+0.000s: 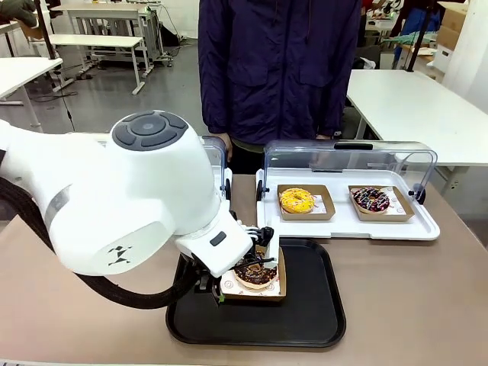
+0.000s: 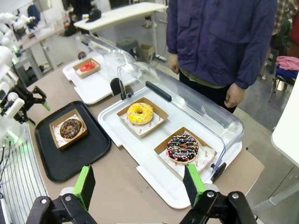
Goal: Move the second donut from the left to the tray.
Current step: Pick up the Paper togo box containing the Donut indicated by the person and place it on the Handle tray.
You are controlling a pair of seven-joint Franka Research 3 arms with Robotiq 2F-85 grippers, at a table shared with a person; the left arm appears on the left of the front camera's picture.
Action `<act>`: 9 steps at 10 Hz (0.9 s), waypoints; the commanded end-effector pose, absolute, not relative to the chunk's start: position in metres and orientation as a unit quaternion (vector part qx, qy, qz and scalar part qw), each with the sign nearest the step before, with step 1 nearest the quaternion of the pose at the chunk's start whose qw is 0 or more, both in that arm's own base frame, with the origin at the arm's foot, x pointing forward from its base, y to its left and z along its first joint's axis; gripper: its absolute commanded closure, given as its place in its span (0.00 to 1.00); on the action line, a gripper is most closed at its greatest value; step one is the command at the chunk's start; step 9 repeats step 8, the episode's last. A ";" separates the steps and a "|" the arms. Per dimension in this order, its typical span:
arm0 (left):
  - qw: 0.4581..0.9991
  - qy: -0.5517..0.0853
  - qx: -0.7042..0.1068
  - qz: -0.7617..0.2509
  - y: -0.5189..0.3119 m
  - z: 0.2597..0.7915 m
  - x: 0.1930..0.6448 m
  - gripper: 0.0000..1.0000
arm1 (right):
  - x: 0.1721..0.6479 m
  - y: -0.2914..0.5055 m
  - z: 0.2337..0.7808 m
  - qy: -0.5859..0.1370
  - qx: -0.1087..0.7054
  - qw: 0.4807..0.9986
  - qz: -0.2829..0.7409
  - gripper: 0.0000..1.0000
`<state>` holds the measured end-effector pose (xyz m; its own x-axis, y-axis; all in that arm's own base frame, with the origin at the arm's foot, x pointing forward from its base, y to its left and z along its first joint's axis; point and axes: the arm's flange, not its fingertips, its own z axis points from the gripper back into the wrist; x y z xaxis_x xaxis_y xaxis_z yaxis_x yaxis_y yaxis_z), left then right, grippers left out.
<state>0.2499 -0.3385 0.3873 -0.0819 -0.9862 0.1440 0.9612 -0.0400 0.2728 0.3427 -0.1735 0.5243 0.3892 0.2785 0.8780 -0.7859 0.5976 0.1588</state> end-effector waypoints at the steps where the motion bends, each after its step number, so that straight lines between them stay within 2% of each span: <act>1: 0.684 -0.145 0.029 -0.715 -0.330 0.385 0.240 0.00 | 0.346 -0.173 0.525 -0.450 0.292 0.770 0.346 0.00; 9: 0.676 -0.151 0.041 -0.720 -0.338 0.387 0.250 0.00 | 0.346 -0.173 0.525 -0.450 0.292 0.770 0.346 0.00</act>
